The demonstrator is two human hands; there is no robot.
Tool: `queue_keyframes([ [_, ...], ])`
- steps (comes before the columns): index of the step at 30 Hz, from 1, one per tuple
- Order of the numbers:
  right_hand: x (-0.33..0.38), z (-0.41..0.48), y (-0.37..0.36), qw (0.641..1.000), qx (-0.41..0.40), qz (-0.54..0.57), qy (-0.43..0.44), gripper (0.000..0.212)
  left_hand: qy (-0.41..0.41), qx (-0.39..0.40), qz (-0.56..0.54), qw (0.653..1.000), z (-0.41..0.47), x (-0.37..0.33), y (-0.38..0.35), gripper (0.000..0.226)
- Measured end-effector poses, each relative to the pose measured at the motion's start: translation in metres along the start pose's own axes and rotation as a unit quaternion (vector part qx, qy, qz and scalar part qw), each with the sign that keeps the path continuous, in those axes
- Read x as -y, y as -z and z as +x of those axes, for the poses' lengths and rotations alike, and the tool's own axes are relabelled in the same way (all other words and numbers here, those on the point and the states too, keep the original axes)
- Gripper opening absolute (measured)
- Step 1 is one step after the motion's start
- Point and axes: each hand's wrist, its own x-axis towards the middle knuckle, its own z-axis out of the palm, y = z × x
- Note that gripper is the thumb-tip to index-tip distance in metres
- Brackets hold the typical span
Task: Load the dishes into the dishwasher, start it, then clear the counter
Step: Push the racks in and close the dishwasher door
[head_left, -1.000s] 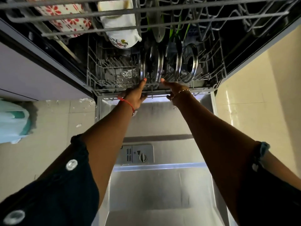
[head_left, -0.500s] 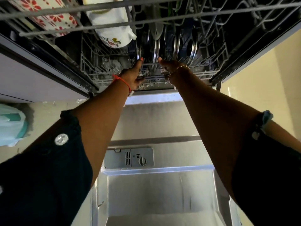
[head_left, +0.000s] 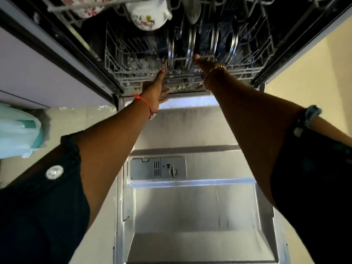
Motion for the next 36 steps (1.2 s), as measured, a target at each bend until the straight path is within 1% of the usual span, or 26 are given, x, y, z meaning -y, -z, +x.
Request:
queue_keyframes([
  [1, -0.002, -0.017, -0.004, 0.999, -0.005, 0.026, -0.024, 0.070, -0.004, 0.008, -0.025, 1.000, -0.005, 0.005, 0.005, 0.027],
  [2, -0.013, -0.030, -0.004, 0.999, 0.002, 0.045, -0.028, 0.068, -0.001, 0.012, -0.044, 0.999, -0.011, 0.013, 0.011, 0.019],
  [4, -0.045, -0.064, 0.001, 0.997, 0.019, 0.063, -0.041, 0.061, 0.008, 0.010, -0.078, 0.997, -0.030, 0.035, 0.020, 0.013],
  [7, -0.094, -0.111, 0.014, 0.993, 0.025, 0.084, -0.076, 0.043, 0.039, 0.001, -0.102, 0.994, -0.068, 0.080, 0.031, 0.015],
  [10, -0.139, -0.156, 0.024, 0.989, 0.020, 0.100, -0.102, 0.035, 0.089, -0.001, -0.108, 0.990, -0.109, 0.140, 0.041, 0.022],
  [13, -0.185, -0.196, 0.035, 0.986, 0.029, 0.101, -0.131, 0.026, 0.115, -0.003, -0.137, 0.984, -0.145, 0.201, 0.054, 0.020],
  [16, -0.237, -0.228, 0.047, 0.980, 0.025, 0.106, -0.165, 0.025, 0.145, -0.021, -0.155, 0.977, -0.178, 0.257, 0.063, 0.015],
  [20, -0.311, -0.278, 0.060, 0.961, 0.018, 0.164, -0.224, 0.025, 0.212, -0.033, -0.158, 0.964, -0.218, 0.318, 0.066, 0.014],
  [23, -0.364, -0.315, 0.064, 0.945, -0.009, 0.199, -0.258, 0.026, 0.251, -0.034, -0.173, 0.952, -0.247, 0.361, 0.070, 0.016],
  [26, -0.413, -0.345, 0.068, 0.931, -0.038, 0.206, -0.298, 0.025, 0.290, -0.017, -0.188, 0.938, -0.277, 0.403, 0.077, 0.018],
  [29, -0.458, -0.364, 0.072, 0.911, -0.072, 0.241, -0.328, 0.024, 0.321, -0.029, -0.190, 0.927, -0.300, 0.446, 0.088, 0.021],
  [34, -0.504, -0.371, 0.076, 0.898, -0.105, 0.269, -0.331, 0.036, 0.350, -0.054, -0.205, 0.913, -0.316, 0.489, 0.094, 0.026],
  [36, -0.512, -0.366, 0.078, 0.885, -0.145, 0.297, -0.327, 0.039, 0.350, -0.056, -0.212, 0.911, -0.312, 0.499, 0.095, 0.035],
])
